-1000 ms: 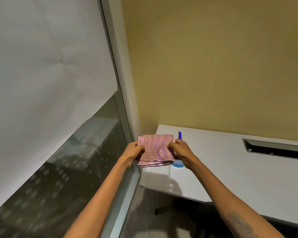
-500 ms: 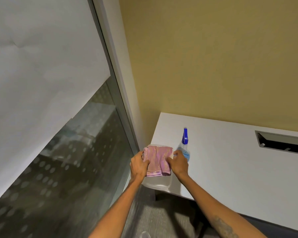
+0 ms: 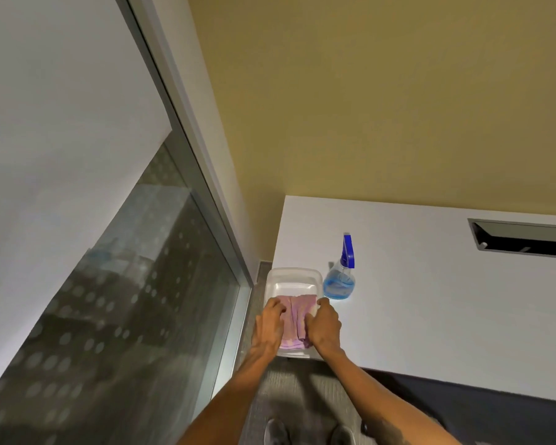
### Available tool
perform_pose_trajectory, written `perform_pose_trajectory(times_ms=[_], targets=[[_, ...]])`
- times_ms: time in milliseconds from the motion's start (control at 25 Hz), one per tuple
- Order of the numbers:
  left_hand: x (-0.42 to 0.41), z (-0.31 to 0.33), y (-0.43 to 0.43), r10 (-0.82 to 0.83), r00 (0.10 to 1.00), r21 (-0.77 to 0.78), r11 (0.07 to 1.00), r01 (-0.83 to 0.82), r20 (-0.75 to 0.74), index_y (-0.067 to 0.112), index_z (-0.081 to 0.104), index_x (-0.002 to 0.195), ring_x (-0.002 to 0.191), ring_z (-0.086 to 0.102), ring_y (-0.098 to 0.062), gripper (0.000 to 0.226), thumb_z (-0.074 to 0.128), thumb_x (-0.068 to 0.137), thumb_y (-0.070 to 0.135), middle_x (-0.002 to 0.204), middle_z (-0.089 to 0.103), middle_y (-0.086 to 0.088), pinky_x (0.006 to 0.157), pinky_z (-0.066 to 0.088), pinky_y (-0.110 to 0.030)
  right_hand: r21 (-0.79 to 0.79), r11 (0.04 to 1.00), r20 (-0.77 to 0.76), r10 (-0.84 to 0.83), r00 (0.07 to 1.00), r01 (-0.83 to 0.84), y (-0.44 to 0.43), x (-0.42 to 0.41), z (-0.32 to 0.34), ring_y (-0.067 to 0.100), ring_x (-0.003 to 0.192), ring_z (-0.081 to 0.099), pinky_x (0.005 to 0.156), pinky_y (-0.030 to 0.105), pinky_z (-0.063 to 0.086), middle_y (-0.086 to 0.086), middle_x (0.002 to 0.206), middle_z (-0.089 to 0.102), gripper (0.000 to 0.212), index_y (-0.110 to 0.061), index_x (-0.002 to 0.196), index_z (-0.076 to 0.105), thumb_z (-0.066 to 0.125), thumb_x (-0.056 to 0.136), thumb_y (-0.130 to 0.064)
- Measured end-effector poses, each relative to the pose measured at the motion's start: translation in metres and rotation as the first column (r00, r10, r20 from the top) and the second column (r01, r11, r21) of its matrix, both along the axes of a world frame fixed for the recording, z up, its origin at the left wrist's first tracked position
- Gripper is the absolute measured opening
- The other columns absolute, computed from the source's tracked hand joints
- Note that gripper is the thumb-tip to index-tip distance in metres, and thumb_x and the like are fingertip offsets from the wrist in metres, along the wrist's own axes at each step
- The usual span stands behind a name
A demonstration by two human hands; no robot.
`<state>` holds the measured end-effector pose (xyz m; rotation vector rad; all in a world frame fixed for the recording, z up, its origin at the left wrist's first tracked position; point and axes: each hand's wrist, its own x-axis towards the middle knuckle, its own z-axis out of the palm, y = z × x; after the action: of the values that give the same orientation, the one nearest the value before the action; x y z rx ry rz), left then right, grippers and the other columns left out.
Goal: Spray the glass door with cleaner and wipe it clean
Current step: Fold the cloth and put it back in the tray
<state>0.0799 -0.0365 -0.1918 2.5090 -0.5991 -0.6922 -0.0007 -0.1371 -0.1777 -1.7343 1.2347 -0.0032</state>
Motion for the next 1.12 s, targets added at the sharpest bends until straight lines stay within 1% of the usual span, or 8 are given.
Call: perform_pose_trajectory(times_ms=[120, 280, 400, 520, 600, 720, 840, 1120], targets=[[0.004, -0.011, 0.001, 0.005, 0.998, 0.057, 0.998, -0.001, -0.067, 0.015, 0.072, 0.126, 0.103, 0.075, -0.021, 0.026, 0.056, 0.106, 0.02, 0.123, 0.074, -0.004, 0.091, 0.062, -0.027, -0.013, 0.999, -0.082, 0.03, 0.996, -0.031, -0.001, 0.003, -0.005, 0.028, 0.116, 0.067, 0.107, 0.041, 0.051, 0.009, 0.131, 0.067, 0.033, -0.015, 0.128, 0.054, 0.059, 0.104, -0.036], [0.008, -0.009, -0.002, 0.003, 0.994, 0.029, 1.0, 0.0, -0.106, 0.012, 0.073, 0.13, 0.11, 0.074, -0.023, 0.03, 0.059, 0.104, 0.013, 0.126, 0.075, -0.007, 0.095, 0.059, -0.029, -0.094, 0.992, -0.064, -0.087, 0.994, 0.081, -0.02, -0.002, -0.003, 0.03, 0.109, 0.068, 0.098, 0.043, 0.054, 0.011, 0.123, 0.069, 0.021, -0.015, 0.118, 0.054, 0.058, 0.104, -0.029], [0.013, -0.003, -0.012, -0.026, 0.988, -0.069, 0.997, 0.015, -0.155, 0.014, 0.064, 0.141, 0.123, 0.069, -0.02, 0.039, 0.061, 0.102, 0.014, 0.137, 0.07, -0.007, 0.104, 0.053, -0.03, -0.168, 0.946, 0.093, -0.263, 0.96, 0.276, -0.043, -0.004, 0.002, 0.036, 0.115, 0.066, 0.096, 0.048, 0.055, 0.014, 0.131, 0.062, 0.039, -0.011, 0.133, 0.048, 0.066, 0.1, -0.024], [0.011, 0.008, -0.029, -0.056, 0.962, -0.184, 0.983, 0.006, -0.269, 0.019, 0.054, 0.151, 0.137, 0.06, -0.023, 0.05, 0.062, 0.102, 0.018, 0.15, 0.059, -0.006, 0.113, 0.046, -0.039, -0.111, 0.929, 0.26, -0.315, 0.913, 0.352, -0.073, 0.002, 0.008, 0.035, 0.13, 0.058, 0.103, 0.05, 0.052, 0.014, 0.149, 0.049, 0.064, -0.011, 0.149, 0.039, 0.073, 0.096, -0.023], [0.009, 0.012, -0.042, -0.036, 0.948, -0.229, 0.973, -0.04, -0.317, 0.022, 0.05, 0.154, 0.14, 0.057, -0.024, 0.054, 0.062, 0.102, 0.018, 0.155, 0.054, -0.005, 0.115, 0.044, -0.039, -0.045, 0.942, 0.327, -0.301, 0.896, 0.333, -0.087, 0.012, 0.013, 0.032, 0.132, 0.056, 0.105, 0.046, 0.049, 0.012, 0.151, 0.051, 0.069, -0.01, 0.153, 0.039, 0.074, 0.095, -0.023], [0.006, 0.024, -0.058, -0.045, 0.939, -0.254, 0.966, -0.046, -0.341, 0.026, 0.045, 0.156, 0.143, 0.052, -0.023, 0.053, 0.056, 0.105, 0.019, 0.161, 0.048, -0.005, 0.116, 0.042, -0.036, -0.041, 0.953, 0.313, -0.274, 0.909, 0.301, -0.098, 0.021, 0.017, 0.037, 0.12, 0.063, 0.091, 0.034, 0.048, 0.018, 0.132, 0.064, 0.047, -0.004, 0.137, 0.053, 0.071, 0.098, -0.021], [0.0, 0.041, -0.071, -0.072, 0.929, -0.31, 0.95, -0.047, -0.364, 0.022, 0.043, 0.158, 0.146, 0.047, -0.024, 0.052, 0.05, 0.107, 0.015, 0.164, 0.043, -0.003, 0.118, 0.038, -0.032, -0.087, 0.957, 0.286, -0.243, 0.927, 0.278, -0.099, 0.016, 0.026, 0.039, 0.113, 0.065, 0.087, 0.033, 0.046, 0.021, 0.123, 0.067, 0.037, -0.001, 0.13, 0.055, 0.068, 0.1, -0.019], [0.003, 0.078, -0.079, 0.042, 0.966, -0.534, 0.827, -0.177, -0.256, 0.02, 0.057, 0.148, 0.141, 0.053, -0.017, 0.047, 0.049, 0.105, 0.003, 0.154, 0.055, 0.002, 0.116, 0.041, -0.026, -0.434, 0.891, 0.234, -0.032, 0.972, 0.134, -0.089, 0.013, 0.109, 0.032, 0.093, 0.069, 0.075, 0.03, 0.041, 0.011, 0.106, 0.073, 0.036, -0.011, 0.124, 0.065, 0.068, 0.098, -0.037]])
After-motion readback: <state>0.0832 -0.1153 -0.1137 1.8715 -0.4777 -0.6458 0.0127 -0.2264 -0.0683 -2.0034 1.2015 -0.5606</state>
